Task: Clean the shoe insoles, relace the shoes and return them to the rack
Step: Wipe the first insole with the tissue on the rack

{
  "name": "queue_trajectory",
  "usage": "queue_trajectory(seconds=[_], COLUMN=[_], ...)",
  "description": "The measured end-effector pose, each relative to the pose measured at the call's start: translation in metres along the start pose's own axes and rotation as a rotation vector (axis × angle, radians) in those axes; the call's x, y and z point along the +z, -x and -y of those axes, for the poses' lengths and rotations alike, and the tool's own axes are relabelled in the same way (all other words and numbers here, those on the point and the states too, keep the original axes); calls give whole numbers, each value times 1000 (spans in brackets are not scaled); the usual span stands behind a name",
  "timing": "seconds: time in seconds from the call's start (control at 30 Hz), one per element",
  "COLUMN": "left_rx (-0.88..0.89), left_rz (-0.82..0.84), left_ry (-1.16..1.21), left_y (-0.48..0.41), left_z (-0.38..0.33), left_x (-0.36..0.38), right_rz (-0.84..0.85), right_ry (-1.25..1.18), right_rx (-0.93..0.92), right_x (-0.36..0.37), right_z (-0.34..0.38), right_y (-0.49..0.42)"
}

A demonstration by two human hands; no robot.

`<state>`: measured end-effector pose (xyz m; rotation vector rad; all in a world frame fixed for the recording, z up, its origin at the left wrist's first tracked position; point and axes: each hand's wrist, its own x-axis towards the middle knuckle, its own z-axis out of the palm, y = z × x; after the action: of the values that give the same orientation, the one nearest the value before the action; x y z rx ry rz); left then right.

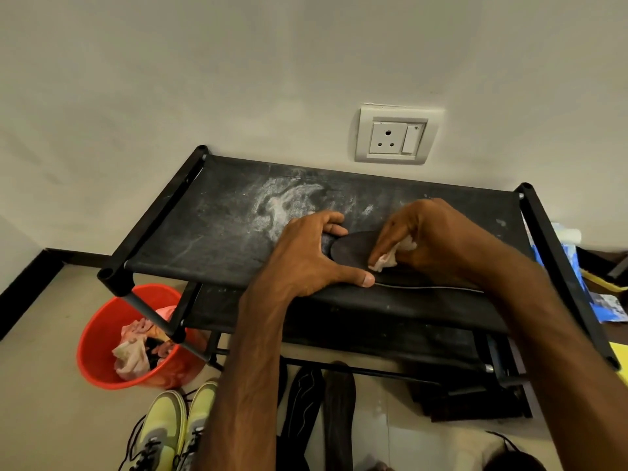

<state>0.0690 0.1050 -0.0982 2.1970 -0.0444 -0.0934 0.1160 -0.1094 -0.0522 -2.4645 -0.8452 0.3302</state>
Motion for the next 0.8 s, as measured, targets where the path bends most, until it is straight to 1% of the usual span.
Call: queue_trajectory(seconds=[0.1, 0.17, 0.23, 0.33, 0.4, 0.43, 0.5, 0.63, 0.8], left_rx=[-3, -4, -3, 7, 12, 17, 25, 48, 80], left_rz=[-4, -4, 1, 0, 0, -1, 4, 24, 50], left_ry=[-1, 1, -4, -8, -10, -10, -15, -50, -95], left_y=[0, 0, 0, 0, -1, -1, -1, -1, -2], left_z=[0, 0, 0, 0, 1, 1, 2, 3, 3], left_x=[0, -1, -1, 0, 0, 0, 0, -1, 1], right_rz=[-156, -160, -60, 145, 219, 224, 162, -22, -260], right_ry=[76, 92, 58, 1, -20, -19, 6, 211, 328], right_rx=[88, 75, 37, 31, 39, 43, 65, 87, 129], right_x=[6, 10, 8, -4, -10, -11, -9, 8, 32], right_z=[-4, -2, 4, 13, 16, 17, 15, 15, 12], right_y=[-2, -3, -2, 2, 6, 7, 7, -2, -13])
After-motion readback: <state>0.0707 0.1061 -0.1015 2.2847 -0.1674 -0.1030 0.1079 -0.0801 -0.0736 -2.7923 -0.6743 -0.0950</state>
